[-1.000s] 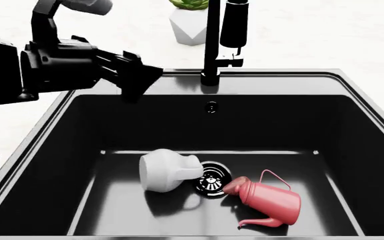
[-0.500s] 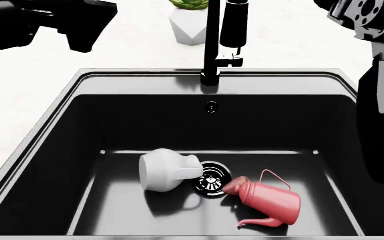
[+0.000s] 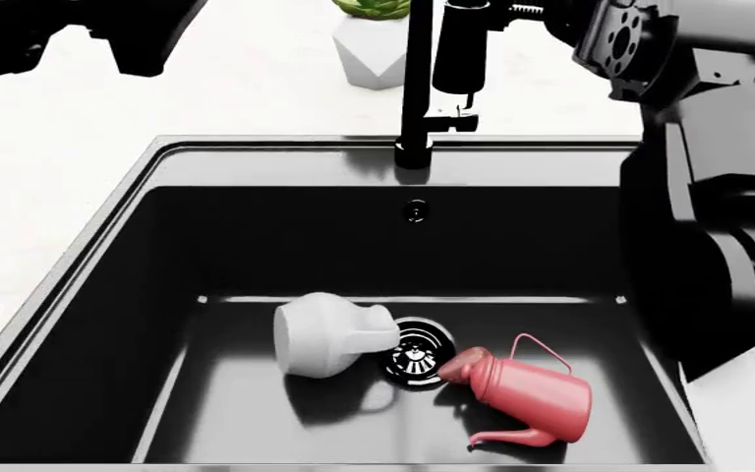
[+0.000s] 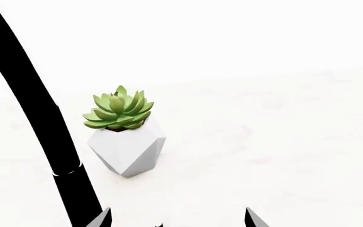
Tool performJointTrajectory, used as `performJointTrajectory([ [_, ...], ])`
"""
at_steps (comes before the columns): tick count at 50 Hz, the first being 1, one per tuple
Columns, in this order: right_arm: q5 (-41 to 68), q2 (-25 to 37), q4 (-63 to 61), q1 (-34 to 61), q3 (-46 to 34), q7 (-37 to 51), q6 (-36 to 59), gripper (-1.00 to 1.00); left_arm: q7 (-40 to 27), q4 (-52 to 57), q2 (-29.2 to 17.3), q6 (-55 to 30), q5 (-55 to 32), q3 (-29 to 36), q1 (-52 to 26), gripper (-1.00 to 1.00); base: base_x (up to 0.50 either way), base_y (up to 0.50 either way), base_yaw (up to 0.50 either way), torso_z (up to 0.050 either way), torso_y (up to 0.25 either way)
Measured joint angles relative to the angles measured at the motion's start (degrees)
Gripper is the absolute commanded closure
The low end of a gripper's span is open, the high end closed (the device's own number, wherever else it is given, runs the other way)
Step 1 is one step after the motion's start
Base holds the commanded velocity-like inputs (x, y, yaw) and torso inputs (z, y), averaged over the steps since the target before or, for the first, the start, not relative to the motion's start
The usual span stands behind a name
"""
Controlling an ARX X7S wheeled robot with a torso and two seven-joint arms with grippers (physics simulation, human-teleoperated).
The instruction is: Pick the jug and teapot and place them in the sink. Then turn on the water.
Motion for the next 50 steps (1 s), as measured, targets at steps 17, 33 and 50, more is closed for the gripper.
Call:
performJointTrajectory([
  [17, -1.9, -1.9, 0.3, -2.0, 1.3, 1.8, -3.9, -1.0, 3.0, 1.0, -0.2, 0.4, 2.1, 0.1, -0.1, -1.0, 0.0, 0.0, 0.0, 0.0, 0.0],
  [33, 1.5, -3.1, 0.3, -2.5, -2.2, 4.0, -7.0, -1.0, 6.5, 2.2, -0.4, 0.6, 4.8, 0.4, -0.3, -1.0, 0.0, 0.0, 0.0, 0.0, -0.041],
  [50, 6.7, -3.3, 0.4, -2.6, -6.8, 5.2, -7.9, -1.0, 9.0, 3.3, -0.7, 1.2, 7.0, 0.7, -0.3, -1.0, 0.0, 0.0, 0.0, 0.0, -0.085],
])
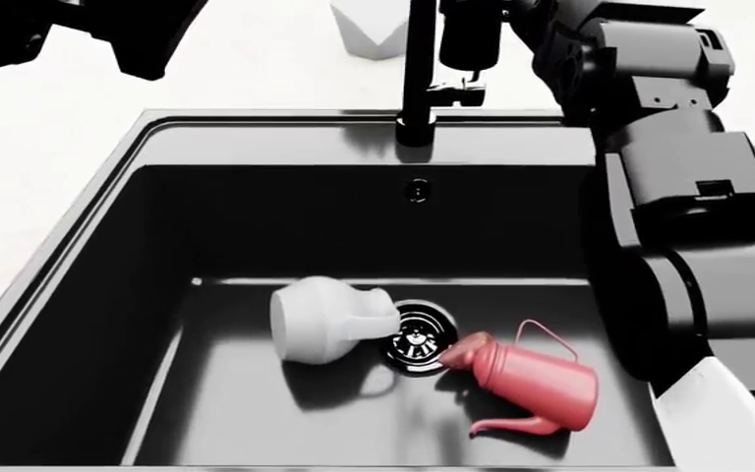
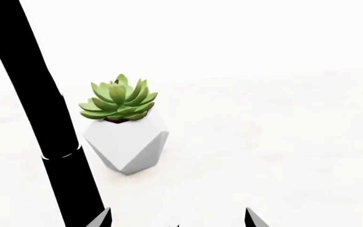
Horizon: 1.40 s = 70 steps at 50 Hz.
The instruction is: Pick the jug and teapot and place them in the sink. Then turn on the water.
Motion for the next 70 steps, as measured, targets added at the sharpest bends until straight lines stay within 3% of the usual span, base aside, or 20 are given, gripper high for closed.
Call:
performJointTrajectory([
  [12, 5.2, -0.1, 0.0, 1.0, -4.4, 1.1, -0.4, -1.0, 2.5, 1.1, -0.3, 0.2, 2.5, 0.6, -0.3, -1.0, 0.0, 0.0, 0.0, 0.0, -0.085],
  [43, 6.2, -0.1, 0.0, 0.6, -5.1, 1.6, -0.6, -1.0, 5.8, 2.0, -0.8, 0.5, 4.7, 1.9, -0.8, -1.0, 0.0, 0.0, 0.0, 0.0, -0.087],
  [70, -4.5, 0.9, 0.0, -1.0, 13.3, 11.8, -3.8, -1.0, 6.2, 2.6, -1.1, 1.9, 5.1, 2.0, -0.4, -1.0, 0.0, 0.0, 0.0, 0.0, 0.0],
])
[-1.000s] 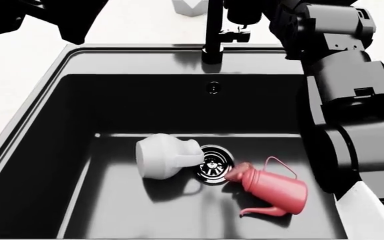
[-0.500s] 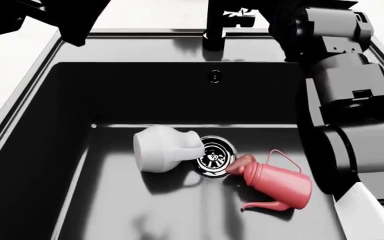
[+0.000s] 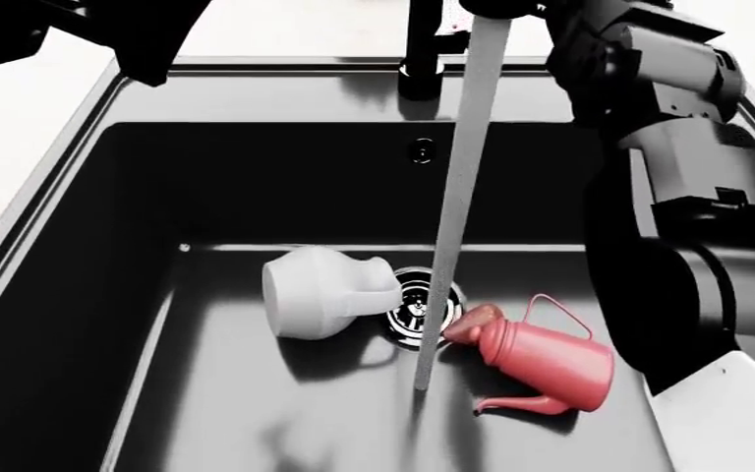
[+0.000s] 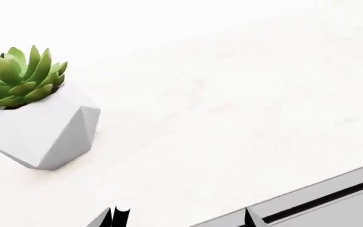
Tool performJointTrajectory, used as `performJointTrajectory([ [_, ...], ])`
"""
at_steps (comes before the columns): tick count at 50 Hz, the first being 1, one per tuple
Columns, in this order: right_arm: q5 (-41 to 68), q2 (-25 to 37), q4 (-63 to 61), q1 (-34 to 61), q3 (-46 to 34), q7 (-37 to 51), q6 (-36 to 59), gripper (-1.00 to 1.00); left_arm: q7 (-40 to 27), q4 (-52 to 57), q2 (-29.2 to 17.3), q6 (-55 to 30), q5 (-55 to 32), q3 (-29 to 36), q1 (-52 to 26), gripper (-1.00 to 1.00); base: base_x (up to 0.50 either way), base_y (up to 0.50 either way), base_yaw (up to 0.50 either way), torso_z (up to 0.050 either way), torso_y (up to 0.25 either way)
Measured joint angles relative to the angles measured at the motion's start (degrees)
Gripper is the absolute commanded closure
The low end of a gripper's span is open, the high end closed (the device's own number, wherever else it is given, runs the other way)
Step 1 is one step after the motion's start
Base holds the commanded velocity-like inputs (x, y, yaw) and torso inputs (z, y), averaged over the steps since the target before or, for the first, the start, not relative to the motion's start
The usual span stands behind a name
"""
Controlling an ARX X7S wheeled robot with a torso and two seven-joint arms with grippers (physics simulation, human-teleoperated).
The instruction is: Pick the jug and teapot and place them in the sink. Then turn on the water.
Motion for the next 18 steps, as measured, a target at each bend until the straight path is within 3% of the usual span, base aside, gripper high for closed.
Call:
performJointTrajectory([
  [18, 0.3, 1.2, 0.0, 1.1, 6.6, -0.8, 0.4, -1.0, 0.8, 0.9, -0.1, 2.0, 1.0, -0.5, 0.9, -1.0, 0.0, 0.0, 0.0, 0.0, 0.0],
])
